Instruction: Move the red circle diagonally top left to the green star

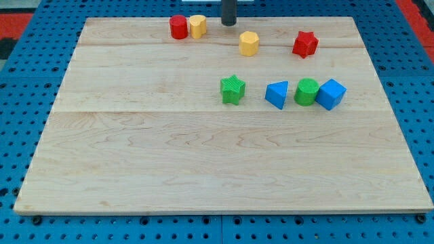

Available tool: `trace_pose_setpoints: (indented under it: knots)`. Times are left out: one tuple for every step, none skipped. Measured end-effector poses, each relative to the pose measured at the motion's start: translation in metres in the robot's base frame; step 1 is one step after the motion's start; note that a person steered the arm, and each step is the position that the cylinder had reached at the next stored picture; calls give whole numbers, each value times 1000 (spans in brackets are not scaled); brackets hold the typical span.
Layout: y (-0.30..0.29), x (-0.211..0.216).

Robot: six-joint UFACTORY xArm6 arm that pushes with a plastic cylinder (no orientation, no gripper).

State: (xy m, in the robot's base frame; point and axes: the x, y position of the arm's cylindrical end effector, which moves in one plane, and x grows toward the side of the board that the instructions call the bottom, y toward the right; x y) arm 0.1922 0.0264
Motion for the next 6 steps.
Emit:
trace_pose_setpoints:
  knots:
    - [-52, 0]
    - [-98, 0]
    - [-105, 14]
    - [-89, 33]
    - [-76, 37]
    - [-73, 43]
